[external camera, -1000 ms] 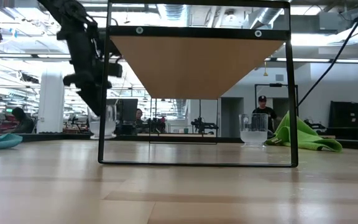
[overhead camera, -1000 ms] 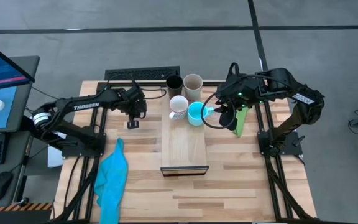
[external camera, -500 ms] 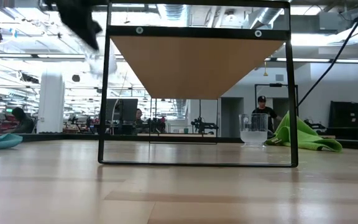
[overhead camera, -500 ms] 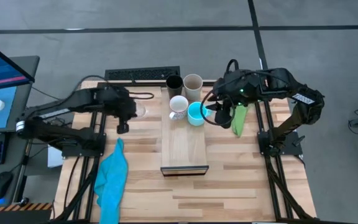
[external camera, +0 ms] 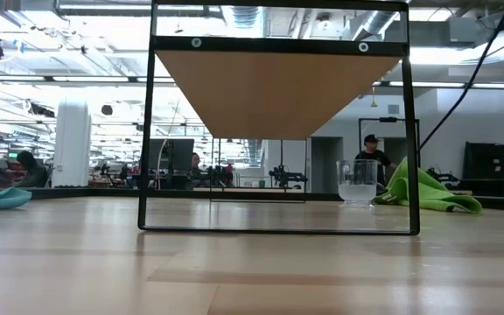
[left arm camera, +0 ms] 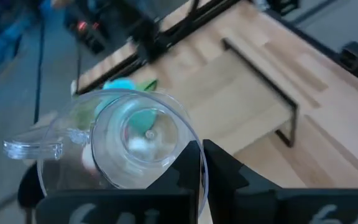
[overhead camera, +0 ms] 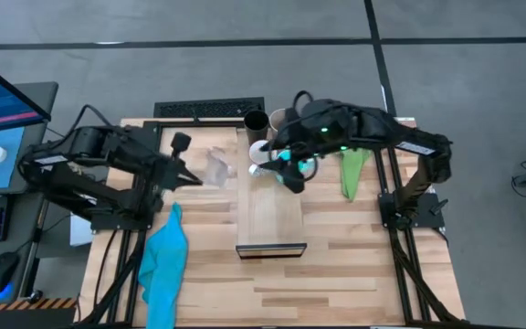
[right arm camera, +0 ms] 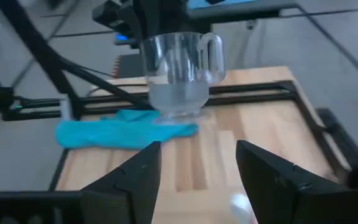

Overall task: Stack small to large cups/mugs on shelf
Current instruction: Put the left transparent cup on the shelf

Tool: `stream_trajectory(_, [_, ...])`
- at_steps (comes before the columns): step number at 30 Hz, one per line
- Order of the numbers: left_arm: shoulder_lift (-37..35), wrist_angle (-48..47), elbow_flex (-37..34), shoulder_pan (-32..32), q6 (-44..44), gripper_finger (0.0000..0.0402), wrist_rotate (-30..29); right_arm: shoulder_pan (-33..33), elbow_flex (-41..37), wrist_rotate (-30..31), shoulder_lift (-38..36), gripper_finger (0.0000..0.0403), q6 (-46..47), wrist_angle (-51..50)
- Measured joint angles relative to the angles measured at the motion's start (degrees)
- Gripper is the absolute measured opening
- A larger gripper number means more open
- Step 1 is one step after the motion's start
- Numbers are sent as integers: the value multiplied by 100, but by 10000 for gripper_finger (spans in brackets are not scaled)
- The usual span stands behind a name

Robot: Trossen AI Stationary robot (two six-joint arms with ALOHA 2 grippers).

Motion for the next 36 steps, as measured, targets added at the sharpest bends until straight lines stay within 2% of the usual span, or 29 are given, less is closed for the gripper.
stream_trajectory(7, [605, -62, 504, -690, 658, 0, -230, -155, 13, -874, 314, 229, -123, 1138])
stream_trajectory(15, [1175, -217, 835, -933, 1251, 0, -830, -287, 2, -1598, 488, 229, 55, 1292])
stream_trajectory(30, [1362, -20, 969, -931, 1868, 0, -962, -256, -4, -1635, 606, 225, -55, 989])
stream_trajectory(36, [1362, -47, 964, -931, 1867, 0, -959, -195, 4, -1634, 663, 195, -184, 976])
